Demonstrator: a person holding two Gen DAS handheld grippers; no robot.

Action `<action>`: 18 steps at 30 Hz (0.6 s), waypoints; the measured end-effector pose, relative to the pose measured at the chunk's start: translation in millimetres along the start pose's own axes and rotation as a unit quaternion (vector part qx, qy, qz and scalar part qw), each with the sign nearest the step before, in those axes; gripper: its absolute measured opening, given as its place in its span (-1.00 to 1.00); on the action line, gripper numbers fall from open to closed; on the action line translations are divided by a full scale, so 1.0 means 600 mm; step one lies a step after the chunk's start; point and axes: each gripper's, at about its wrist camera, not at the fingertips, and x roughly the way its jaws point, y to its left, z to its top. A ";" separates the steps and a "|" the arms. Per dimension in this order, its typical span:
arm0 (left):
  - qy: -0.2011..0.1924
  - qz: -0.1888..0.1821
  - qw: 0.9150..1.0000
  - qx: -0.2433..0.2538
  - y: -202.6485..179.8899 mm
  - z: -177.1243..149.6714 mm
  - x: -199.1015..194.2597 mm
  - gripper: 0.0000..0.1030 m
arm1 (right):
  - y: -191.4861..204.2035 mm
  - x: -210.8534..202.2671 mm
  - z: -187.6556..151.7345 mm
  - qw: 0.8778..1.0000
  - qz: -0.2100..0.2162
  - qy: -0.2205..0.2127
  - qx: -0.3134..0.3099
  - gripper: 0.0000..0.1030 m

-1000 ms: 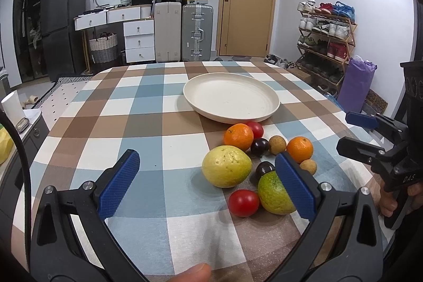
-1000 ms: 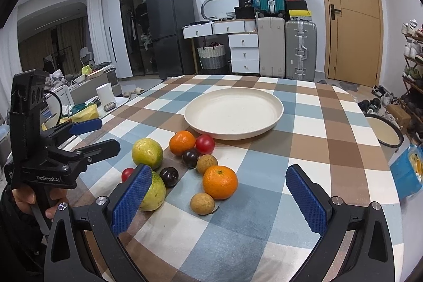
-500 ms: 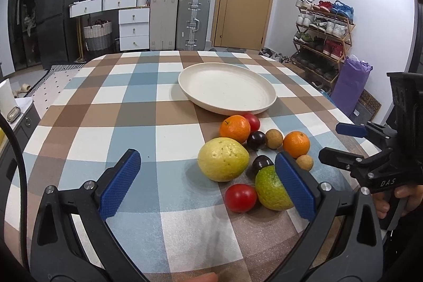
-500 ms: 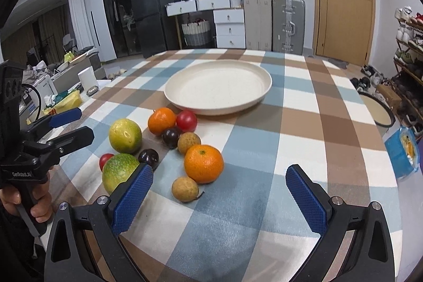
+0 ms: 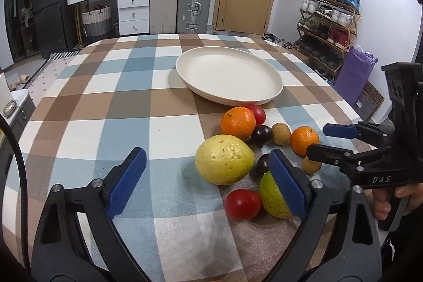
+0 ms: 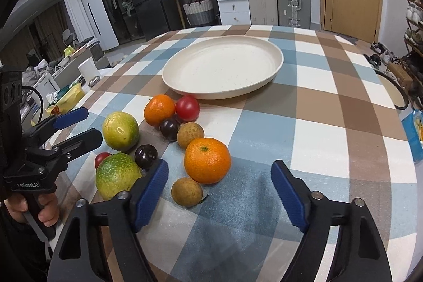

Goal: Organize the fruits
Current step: 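Grasp the yellow pomelo with the left tool while the right tool grasps a tangerine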

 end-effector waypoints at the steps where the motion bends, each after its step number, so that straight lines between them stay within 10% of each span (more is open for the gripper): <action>1: 0.005 -0.005 1.000 -0.003 0.000 0.003 0.006 0.74 | 0.000 0.003 0.001 1.000 0.003 0.002 0.000 0.52; 18: 0.077 -0.053 0.996 0.000 -0.007 0.010 0.071 0.02 | -0.016 0.032 0.022 0.998 0.052 0.037 0.029 -0.10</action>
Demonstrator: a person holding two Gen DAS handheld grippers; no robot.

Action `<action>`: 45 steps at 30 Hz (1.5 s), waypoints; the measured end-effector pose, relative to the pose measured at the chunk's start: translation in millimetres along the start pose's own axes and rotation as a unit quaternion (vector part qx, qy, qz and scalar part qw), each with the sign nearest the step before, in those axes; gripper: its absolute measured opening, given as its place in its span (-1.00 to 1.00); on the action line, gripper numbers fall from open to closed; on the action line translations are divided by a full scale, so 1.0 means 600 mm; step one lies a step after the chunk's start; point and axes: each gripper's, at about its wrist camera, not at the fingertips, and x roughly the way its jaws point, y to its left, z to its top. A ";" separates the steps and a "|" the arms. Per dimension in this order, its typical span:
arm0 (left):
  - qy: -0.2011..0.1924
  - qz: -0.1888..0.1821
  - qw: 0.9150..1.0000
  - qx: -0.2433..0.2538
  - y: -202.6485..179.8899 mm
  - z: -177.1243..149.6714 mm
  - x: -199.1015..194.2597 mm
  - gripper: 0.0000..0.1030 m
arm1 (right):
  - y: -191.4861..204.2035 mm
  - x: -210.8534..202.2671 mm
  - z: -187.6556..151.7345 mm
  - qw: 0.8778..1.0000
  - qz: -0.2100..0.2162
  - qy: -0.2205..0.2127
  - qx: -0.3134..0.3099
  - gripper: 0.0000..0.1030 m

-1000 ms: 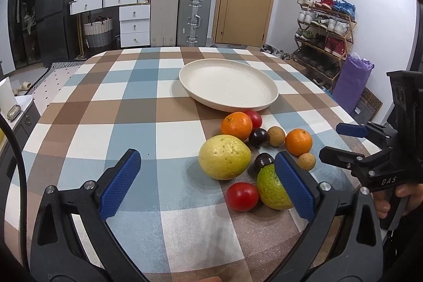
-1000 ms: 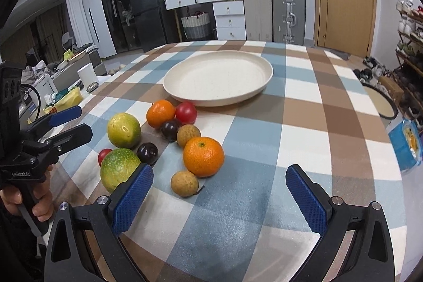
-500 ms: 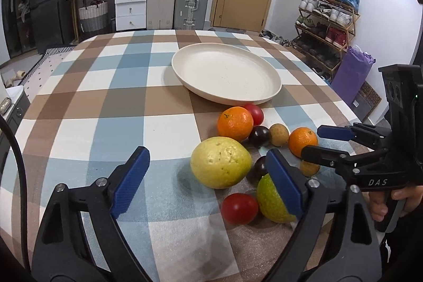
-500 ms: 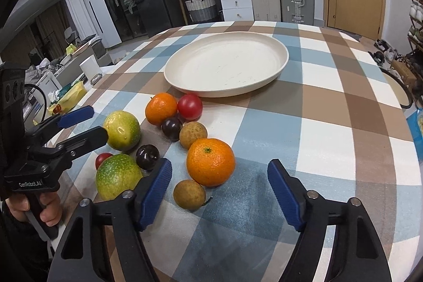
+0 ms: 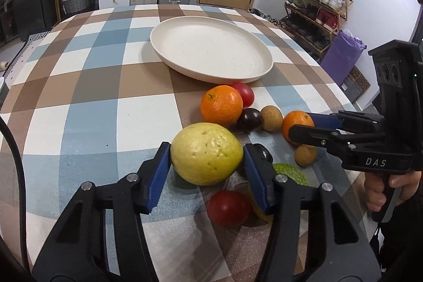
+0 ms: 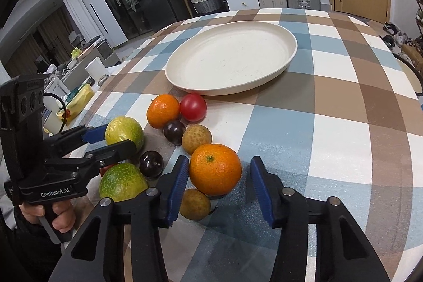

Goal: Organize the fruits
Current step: 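Grasp the yellow pomelo with the left tool while the right tool grasps a tangerine, then carry the pomelo and tangerine onto the white plate and open both tools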

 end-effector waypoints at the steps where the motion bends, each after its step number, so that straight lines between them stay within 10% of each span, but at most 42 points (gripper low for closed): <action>1: 0.000 -0.001 1.000 0.001 0.000 -0.001 0.000 0.01 | 0.000 0.002 0.001 1.000 0.003 0.002 0.000 -0.17; 45: -0.054 0.013 0.998 0.001 0.000 0.152 0.046 0.01 | -0.012 0.006 0.117 0.996 0.013 -0.086 0.006 -0.23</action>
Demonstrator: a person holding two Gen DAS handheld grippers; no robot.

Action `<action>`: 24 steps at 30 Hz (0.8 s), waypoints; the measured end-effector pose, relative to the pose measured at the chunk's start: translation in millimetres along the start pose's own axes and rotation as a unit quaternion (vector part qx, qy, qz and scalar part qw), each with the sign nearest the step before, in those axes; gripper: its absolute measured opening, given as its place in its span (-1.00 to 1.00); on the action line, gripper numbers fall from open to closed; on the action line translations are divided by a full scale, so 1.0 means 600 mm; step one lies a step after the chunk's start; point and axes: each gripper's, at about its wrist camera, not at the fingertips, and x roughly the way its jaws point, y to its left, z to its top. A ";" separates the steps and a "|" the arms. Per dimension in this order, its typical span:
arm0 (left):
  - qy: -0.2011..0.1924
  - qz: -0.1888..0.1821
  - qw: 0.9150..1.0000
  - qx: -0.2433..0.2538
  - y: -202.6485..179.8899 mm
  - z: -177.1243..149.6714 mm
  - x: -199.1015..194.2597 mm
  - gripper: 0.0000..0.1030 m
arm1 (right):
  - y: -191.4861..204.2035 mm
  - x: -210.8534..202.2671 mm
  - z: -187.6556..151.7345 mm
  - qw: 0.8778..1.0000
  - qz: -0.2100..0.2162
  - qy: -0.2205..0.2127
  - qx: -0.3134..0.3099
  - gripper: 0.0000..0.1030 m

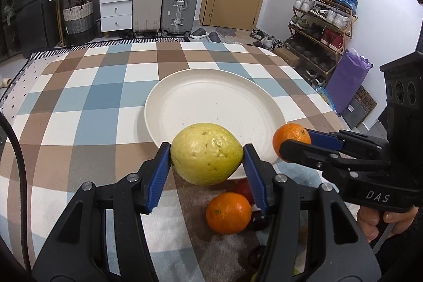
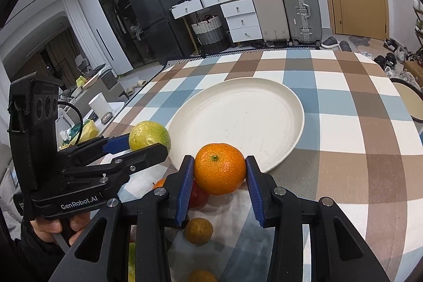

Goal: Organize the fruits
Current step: 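Carry the pomelo and tangerine onto the white plate and open both tools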

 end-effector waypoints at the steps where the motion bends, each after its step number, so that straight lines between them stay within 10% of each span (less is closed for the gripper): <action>1: 0.002 -0.001 1.000 0.000 0.000 0.002 0.007 0.01 | -0.001 0.003 0.002 1.000 -0.001 0.001 0.000 -0.23; 24: 0.028 0.024 0.999 0.018 -0.007 0.008 0.072 0.01 | -0.022 0.057 0.013 0.999 -0.019 0.030 0.007 -0.22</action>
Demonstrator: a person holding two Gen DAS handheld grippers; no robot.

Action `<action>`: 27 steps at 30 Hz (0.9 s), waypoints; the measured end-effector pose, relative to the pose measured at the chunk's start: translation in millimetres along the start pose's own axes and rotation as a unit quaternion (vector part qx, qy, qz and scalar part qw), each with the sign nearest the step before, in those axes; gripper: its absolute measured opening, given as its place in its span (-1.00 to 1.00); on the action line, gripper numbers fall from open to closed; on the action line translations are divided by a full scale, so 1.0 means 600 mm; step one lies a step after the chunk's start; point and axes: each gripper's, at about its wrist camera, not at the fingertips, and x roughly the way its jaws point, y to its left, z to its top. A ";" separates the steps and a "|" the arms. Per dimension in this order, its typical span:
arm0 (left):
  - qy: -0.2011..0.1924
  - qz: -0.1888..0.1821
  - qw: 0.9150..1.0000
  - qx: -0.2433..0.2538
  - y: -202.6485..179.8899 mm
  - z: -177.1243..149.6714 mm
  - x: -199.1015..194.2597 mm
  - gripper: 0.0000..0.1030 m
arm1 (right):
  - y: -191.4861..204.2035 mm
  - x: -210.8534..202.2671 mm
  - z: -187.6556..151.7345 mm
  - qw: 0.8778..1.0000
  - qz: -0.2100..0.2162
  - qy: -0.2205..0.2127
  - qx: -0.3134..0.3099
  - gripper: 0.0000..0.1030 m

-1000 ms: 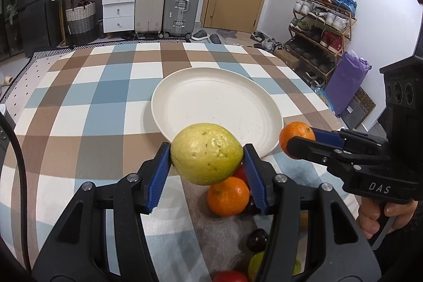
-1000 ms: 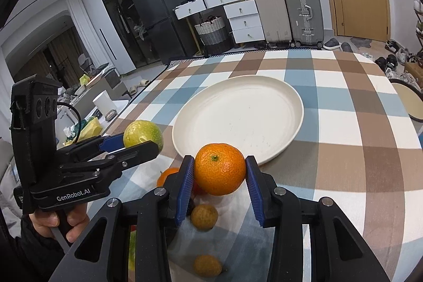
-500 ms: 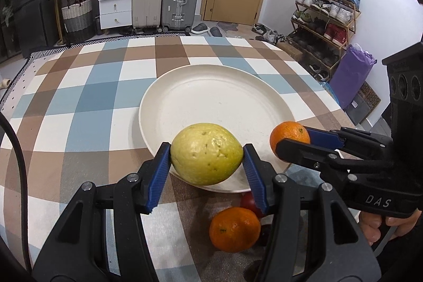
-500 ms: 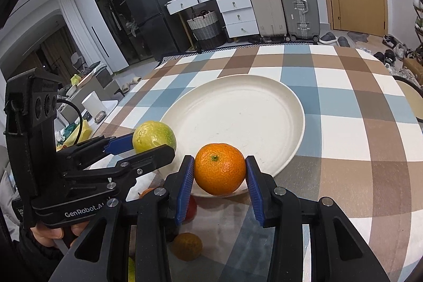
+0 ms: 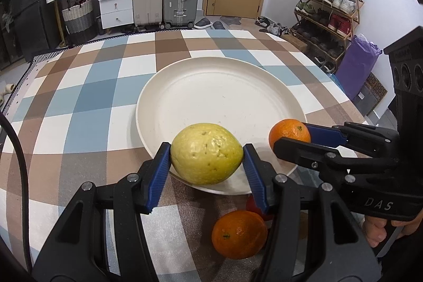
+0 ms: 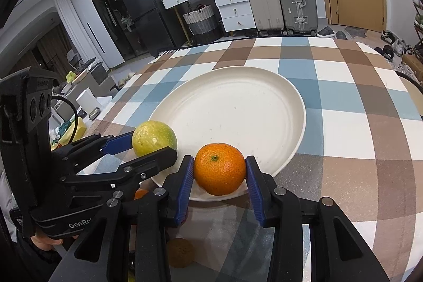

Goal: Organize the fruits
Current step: 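Carry the pomelo and tangerine onto the white plate and open both tools, then withdraw both tools from the plate back toward the remaining fruits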

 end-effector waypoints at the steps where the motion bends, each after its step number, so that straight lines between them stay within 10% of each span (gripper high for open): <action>1: 0.000 0.000 1.000 0.000 0.000 0.000 0.000 0.01 | 0.000 0.000 0.000 1.000 -0.001 0.000 -0.001 -0.22; 11: -0.011 -0.002 1.000 -0.006 0.001 0.001 -0.005 0.06 | -0.006 -0.015 -0.001 1.000 0.000 -0.008 0.007 -0.09; 17: -0.029 0.015 0.999 -0.019 0.006 0.000 -0.029 0.63 | -0.009 -0.039 -0.001 1.000 -0.008 -0.024 0.012 0.04; 22: -0.032 0.016 0.999 -0.029 0.018 -0.009 -0.055 0.97 | -0.002 -0.060 -0.010 0.999 -0.013 -0.029 0.003 0.72; 27: -0.043 0.021 0.998 -0.032 0.029 -0.031 -0.098 0.99 | 0.010 -0.075 -0.020 0.999 -0.033 -0.034 -0.008 0.99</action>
